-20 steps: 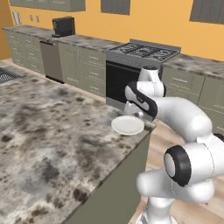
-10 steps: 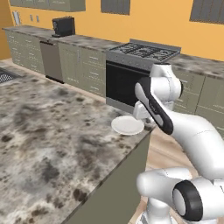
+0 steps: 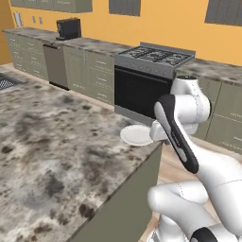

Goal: Pick the marshmallow from the counter and place it in the microwave.

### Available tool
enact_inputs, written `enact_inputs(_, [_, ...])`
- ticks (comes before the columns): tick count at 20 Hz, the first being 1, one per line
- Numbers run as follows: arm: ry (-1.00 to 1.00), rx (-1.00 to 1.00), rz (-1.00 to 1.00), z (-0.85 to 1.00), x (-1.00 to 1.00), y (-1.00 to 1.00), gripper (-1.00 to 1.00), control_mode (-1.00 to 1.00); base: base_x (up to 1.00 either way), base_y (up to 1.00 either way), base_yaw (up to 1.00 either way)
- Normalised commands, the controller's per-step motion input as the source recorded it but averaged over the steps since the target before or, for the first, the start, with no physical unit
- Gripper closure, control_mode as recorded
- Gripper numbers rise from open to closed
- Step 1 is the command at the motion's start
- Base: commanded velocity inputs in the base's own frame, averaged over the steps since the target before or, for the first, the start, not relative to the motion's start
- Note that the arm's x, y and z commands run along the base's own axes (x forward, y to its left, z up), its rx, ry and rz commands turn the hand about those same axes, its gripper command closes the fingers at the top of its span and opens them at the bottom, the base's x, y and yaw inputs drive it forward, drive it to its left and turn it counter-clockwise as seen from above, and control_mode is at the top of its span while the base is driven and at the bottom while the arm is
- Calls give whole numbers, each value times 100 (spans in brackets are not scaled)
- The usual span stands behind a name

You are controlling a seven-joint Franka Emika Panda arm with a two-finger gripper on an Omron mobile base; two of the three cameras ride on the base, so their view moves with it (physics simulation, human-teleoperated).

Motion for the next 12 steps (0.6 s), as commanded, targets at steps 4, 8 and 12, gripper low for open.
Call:
enact_inputs(4, [0,0,0,0,0,0,100,100,-65,35,-60])
enact_inputs(8, [0,0,0,0,0,0,100,100,-43,41,-84])
enact_inputs(12, [0,0,0,0,0,0,100,100,-93,39,-74])
